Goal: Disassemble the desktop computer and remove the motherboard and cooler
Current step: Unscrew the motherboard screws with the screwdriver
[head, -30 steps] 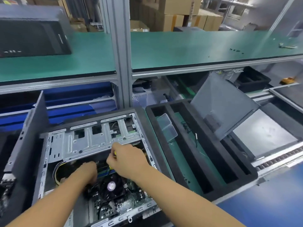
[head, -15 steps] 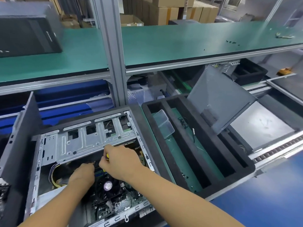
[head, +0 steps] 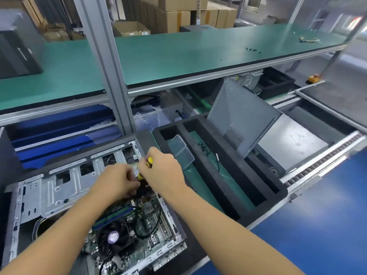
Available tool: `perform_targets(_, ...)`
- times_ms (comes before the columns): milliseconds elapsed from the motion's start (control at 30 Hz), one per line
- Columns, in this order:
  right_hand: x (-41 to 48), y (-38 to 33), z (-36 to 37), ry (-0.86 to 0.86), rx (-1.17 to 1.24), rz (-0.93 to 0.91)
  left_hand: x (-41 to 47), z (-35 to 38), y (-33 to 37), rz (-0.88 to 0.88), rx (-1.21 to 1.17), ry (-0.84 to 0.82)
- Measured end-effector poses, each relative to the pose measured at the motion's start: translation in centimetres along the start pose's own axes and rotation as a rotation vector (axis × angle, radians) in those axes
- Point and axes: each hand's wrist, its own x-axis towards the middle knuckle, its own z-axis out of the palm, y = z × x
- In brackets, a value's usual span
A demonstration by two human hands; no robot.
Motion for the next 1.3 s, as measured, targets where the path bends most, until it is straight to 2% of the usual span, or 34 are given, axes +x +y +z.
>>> perform_targets(67, 0.1, 1.8, -2.0, 0.096, 0.080, 0.077, 0.8, 1.0, 3.3, 0.116, -0.003, 0.075)
perform_targets(133, -0.2, 4.3, -4.1, 0.169, 0.096, 0.164, 2.0, 2.7, 6.3, 0.190, 0.063, 0.058)
perform_targets(233, -1.8, 9.1, -6.9, 0.222, 0.052, 0.338, 4.3, 6.5, 10.2, 0.283, 0.156, -0.096)
perform_targets(400, -6.9, 16.1, -9.8, 0.282, 0.040, 0.577, 7.2, 16.4, 15.6, 0.432, 0.479, -0.360)
perform_targets(600, -12.7, 20.4, -9.8, 0.311, 0.030, 0.750, 9.2, 28.0, 16.4, 0.518, 0.741, -0.547)
perform_targets(667, -13.7, 21.1, -9.4, 0.321, 0.056, 0.773, 9.3, 30.7, 15.8, 0.550, 0.822, -0.587)
perform_targets(767, -13.9, 21.5, -9.0, 0.302, 0.065, 0.772, 9.1, 33.6, 14.7, 0.536, 0.986, -0.738)
perform_targets(900, -12.4, 20.7, -8.9, 0.269, 0.039, 0.728, 8.9, 32.3, 15.1, 0.455, 1.008, -0.866)
perform_targets(1033, -9.0, 18.1, -8.6, 0.246, 0.008, 0.596, 9.1, 27.2, 15.8, 0.477, 0.859, -0.896)
perform_targets(1167, -5.0, 14.3, -8.1, 0.241, -0.075, 0.490, 9.8, 20.7, 14.6, 0.514, 0.600, -0.851)
perform_targets(1300, -2.1, 9.9, -7.2, 0.274, -0.101, 0.385, 10.1, 14.1, 12.1, 0.535, 0.480, -0.670)
